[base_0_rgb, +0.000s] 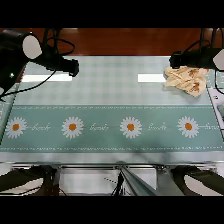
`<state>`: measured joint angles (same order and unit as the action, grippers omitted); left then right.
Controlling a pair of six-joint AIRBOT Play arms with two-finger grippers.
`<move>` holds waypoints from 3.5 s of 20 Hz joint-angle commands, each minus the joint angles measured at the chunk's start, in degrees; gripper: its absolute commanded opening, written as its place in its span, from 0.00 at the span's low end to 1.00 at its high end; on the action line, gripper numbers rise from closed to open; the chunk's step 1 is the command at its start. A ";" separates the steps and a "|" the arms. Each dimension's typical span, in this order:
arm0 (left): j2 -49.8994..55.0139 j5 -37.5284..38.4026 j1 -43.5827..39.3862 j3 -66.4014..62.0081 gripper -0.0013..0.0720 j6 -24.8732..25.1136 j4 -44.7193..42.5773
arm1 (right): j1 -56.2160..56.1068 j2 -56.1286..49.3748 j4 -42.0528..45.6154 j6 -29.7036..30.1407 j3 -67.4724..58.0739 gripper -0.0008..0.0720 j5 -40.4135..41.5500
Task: Fold the shirts.
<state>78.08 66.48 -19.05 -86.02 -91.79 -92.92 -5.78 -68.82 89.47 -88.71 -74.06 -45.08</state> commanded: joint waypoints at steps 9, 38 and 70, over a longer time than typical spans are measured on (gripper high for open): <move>3.08 -0.48 0.04 0.00 0.98 0.02 -0.02 | 8.57 -5.64 24.48 -8.46 0.02 0.75 16.28; -2.05 8.33 -0.61 -19.98 0.98 3.43 0.00 | 16.83 -6.16 -12.35 7.04 -13.60 0.05 -1.79; -23.34 16.65 -3.45 -2.21 0.98 -1.33 -0.07 | -35.10 -14.29 6.88 6.03 -11.19 0.57 -30.27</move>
<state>54.72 83.02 -22.48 -92.23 -93.19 -92.97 -42.09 -82.67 86.32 -82.54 -84.49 -71.42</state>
